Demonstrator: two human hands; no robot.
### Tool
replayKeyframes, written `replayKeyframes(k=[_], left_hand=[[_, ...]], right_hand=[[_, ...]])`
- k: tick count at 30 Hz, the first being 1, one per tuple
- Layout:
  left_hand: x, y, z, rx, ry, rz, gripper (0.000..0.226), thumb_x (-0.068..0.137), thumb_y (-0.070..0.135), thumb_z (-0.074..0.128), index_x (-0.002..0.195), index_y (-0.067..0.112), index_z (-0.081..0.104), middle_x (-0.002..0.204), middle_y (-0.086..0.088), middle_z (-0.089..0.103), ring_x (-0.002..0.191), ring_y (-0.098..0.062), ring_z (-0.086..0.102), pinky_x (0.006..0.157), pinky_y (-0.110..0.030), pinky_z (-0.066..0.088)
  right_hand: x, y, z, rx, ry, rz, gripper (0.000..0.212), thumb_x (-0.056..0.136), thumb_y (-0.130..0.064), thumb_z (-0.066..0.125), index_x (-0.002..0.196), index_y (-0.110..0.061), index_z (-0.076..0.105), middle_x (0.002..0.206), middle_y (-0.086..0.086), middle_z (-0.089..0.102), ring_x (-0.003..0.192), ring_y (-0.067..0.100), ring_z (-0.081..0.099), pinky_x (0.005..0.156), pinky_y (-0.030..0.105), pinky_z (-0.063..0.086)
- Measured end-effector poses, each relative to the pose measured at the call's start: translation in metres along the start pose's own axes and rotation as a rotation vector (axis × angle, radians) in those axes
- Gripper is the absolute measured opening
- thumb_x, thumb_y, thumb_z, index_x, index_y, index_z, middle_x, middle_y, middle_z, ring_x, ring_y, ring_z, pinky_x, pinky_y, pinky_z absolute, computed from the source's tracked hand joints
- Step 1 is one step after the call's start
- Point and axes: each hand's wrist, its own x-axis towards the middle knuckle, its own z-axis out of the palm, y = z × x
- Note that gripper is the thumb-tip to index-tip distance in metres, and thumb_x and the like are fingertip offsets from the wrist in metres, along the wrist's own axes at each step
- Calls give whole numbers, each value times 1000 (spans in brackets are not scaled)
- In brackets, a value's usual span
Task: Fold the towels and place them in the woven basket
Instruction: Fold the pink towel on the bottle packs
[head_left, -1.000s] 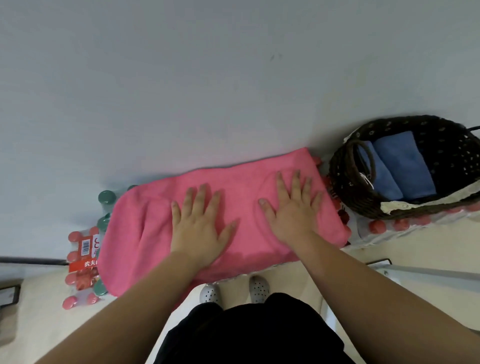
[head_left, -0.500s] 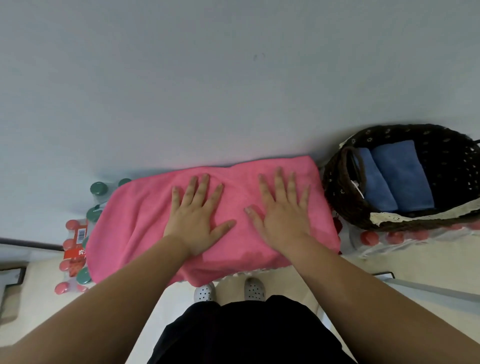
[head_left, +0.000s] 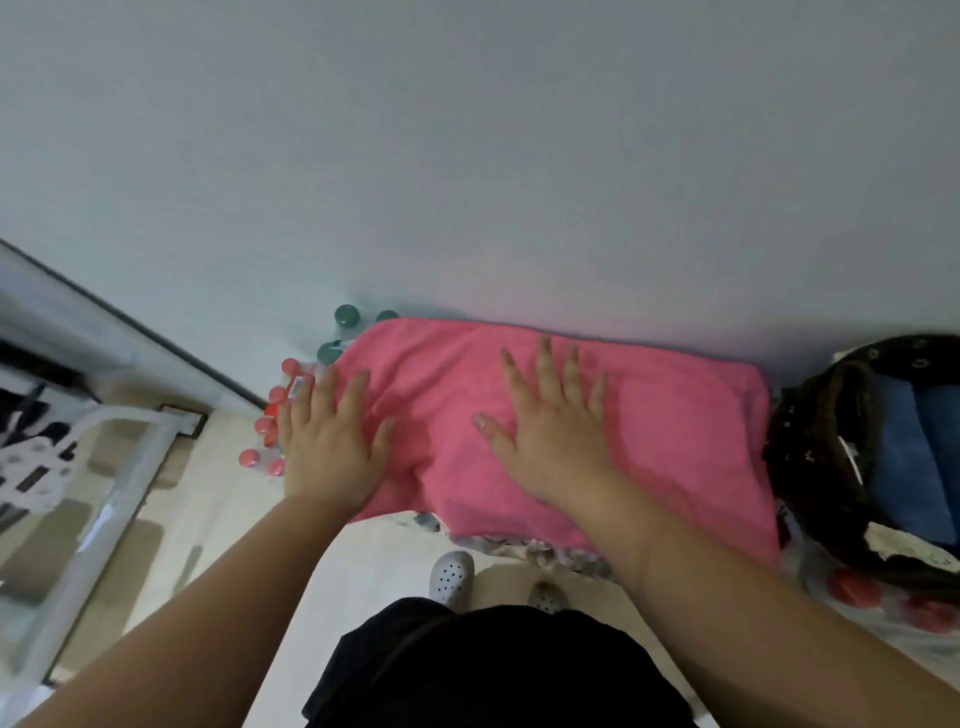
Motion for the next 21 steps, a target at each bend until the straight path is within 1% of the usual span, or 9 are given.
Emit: replayKeyframes(k=[3, 6, 8, 10, 12, 15, 17, 19, 21], left_hand=[[-4, -23, -8, -13, 30, -90, 72, 84, 55, 43, 144, 13, 44, 143, -21, 49, 130, -44, 44, 109, -56, 33], [-4, -43, -13, -97, -53, -239, 68, 85, 47, 57, 141, 12, 47, 133, -20, 55, 123, -41, 48, 104, -51, 39], [-3, -51, -16, -160, -72, -290, 47, 85, 42, 63, 123, 15, 63, 111, -16, 61, 110, -40, 55, 95, -48, 45], [2, -59, -16, -189, -59, -271, 26, 84, 40, 66, 92, 15, 71, 85, -5, 55, 91, -36, 57, 82, -42, 48], [11, -67, -14, -201, -47, -261, 25, 81, 39, 70, 78, 15, 73, 78, -2, 53, 83, -31, 57, 75, -38, 47], [30, -73, -11, -283, -26, -196, 20, 82, 33, 71, 75, 14, 74, 77, -1, 63, 83, -28, 60, 75, -37, 47], [42, -72, -14, -427, -61, -207, 13, 83, 27, 69, 75, 16, 71, 73, 5, 64, 77, -23, 63, 70, -34, 47], [55, -75, -19, -678, -113, -301, 10, 78, 25, 67, 70, 19, 67, 65, 8, 63, 66, -20, 63, 64, -36, 53], [70, -78, -28, -879, -111, -327, 15, 70, 28, 63, 65, 14, 61, 58, 9, 58, 55, -16, 54, 56, -33, 48]], right_hand=[[15, -31, 11, -7, -73, -125, 76, 93, -73, 16, 156, -39, -10, 161, 7, -29, 146, 39, -28, 114, 67, -14], [21, -41, 26, -54, -147, -183, 74, 94, -72, 16, 155, -41, -12, 161, 6, -30, 145, 38, -31, 114, 66, -14], [21, -40, 35, -134, -166, -197, 73, 93, -72, 14, 155, -41, -11, 160, 6, -32, 144, 38, -33, 114, 66, -13], [20, -36, 41, -188, -141, -204, 74, 93, -73, 12, 155, -40, -10, 160, 5, -31, 145, 37, -31, 114, 66, -14], [21, -34, 41, -187, -102, -205, 75, 92, -74, 12, 155, -40, -9, 162, 3, -27, 147, 33, -28, 115, 64, -14], [21, -31, 41, -185, -70, -184, 76, 92, -74, 9, 156, -38, -10, 163, -2, -24, 149, 29, -24, 118, 60, -9], [20, -30, 42, -190, -85, -165, 77, 91, -75, 6, 156, -37, -12, 163, -5, -23, 150, 26, -22, 120, 57, -9], [20, -29, 42, -175, -99, -144, 79, 89, -77, 1, 156, -37, -11, 163, -8, -20, 151, 22, -20, 121, 53, -11], [23, -32, 37, -125, -110, -105, 84, 86, -80, 1, 157, -37, -4, 164, -12, -13, 152, 18, -14, 121, 48, -13]])
